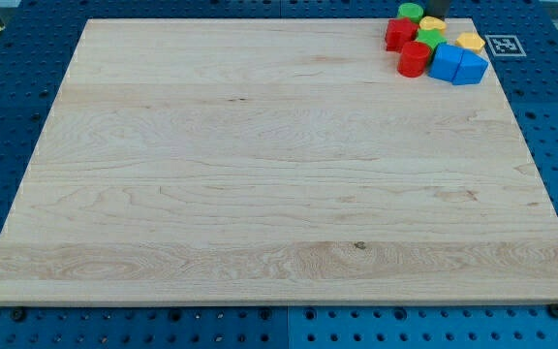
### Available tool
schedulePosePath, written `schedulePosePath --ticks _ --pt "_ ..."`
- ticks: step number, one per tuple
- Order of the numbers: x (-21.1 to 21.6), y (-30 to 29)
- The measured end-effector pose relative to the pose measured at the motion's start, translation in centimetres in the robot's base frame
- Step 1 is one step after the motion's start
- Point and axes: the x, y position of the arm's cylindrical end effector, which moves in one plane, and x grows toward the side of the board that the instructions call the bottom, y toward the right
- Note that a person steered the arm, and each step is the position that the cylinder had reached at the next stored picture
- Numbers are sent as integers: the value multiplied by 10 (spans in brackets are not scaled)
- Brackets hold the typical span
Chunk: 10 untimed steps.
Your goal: Move the green circle to the top center
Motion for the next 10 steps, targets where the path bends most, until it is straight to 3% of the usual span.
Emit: schedulePosePath --ticks 6,10 --pt "0 -91" --pt "18 -101"
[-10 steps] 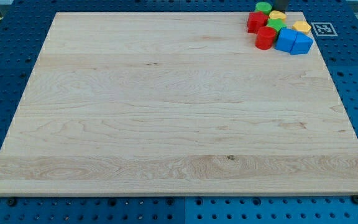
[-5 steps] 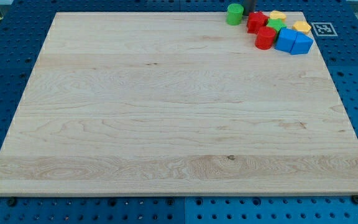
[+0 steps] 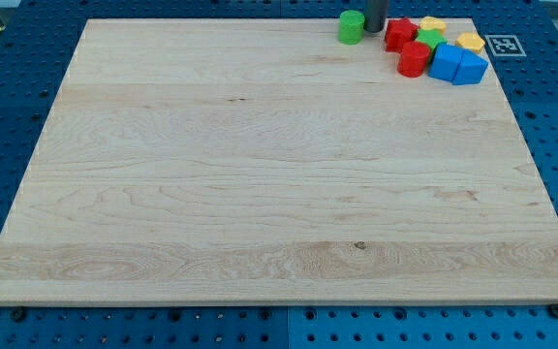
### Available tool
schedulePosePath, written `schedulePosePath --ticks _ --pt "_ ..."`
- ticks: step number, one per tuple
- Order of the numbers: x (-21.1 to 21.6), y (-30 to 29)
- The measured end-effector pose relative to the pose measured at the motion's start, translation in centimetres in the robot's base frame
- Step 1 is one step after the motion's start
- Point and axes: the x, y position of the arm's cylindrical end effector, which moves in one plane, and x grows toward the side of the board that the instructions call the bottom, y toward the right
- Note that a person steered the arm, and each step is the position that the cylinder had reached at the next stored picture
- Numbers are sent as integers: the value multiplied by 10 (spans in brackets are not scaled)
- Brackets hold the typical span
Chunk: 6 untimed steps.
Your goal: Move the green circle to the top center
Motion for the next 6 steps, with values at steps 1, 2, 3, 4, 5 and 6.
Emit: schedulePosePath --ticks 1,2,3,4,5,6 --pt "0 -16" --pt "0 -19" --pt "11 -19" --pt "29 -35" --pt "30 -71" --pt "30 -94"
